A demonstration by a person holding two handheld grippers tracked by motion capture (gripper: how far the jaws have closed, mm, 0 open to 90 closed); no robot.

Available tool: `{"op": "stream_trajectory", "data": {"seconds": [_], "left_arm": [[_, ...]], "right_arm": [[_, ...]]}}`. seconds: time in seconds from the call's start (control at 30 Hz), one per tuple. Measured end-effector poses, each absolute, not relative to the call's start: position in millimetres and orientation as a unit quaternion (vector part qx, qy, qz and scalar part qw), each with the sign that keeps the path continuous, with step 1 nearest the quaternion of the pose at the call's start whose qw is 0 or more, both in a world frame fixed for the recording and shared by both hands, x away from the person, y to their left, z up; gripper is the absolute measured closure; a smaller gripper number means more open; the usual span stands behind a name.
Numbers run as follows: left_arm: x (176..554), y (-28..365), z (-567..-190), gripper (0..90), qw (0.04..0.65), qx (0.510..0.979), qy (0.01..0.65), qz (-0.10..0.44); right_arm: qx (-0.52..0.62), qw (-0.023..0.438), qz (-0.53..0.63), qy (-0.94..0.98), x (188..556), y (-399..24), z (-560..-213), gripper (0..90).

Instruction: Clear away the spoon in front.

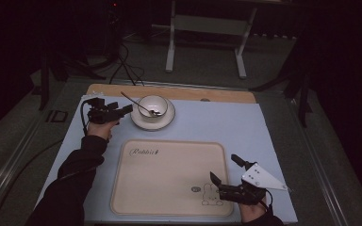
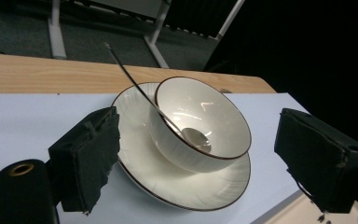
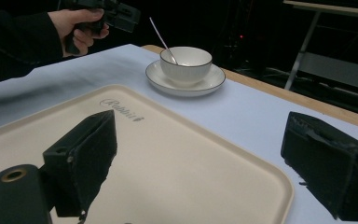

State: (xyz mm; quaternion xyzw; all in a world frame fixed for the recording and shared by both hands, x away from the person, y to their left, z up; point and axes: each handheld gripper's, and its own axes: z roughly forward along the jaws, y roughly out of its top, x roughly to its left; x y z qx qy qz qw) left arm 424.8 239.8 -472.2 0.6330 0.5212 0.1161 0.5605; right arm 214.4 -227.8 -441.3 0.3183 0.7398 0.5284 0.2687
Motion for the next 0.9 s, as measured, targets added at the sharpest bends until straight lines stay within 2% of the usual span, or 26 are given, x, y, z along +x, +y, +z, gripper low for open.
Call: {"op": "stream_trajectory", "data": {"seconds": [0.4, 0.9], "left_arm": [[449.9, 249.0, -480.8, 20.3, 0.558, 0.597, 0.571, 0.085], [469.2, 245.9, -485.4, 39.4, 0.562, 0.554, 0.609, 0.080]], "right_arm": [[0.321, 0.271, 0.524, 0.741, 214.2, -227.1, -442.2, 10.4], [0.322, 0.266, 0.524, 0.742, 215.1, -227.4, -443.7, 10.5]]}}
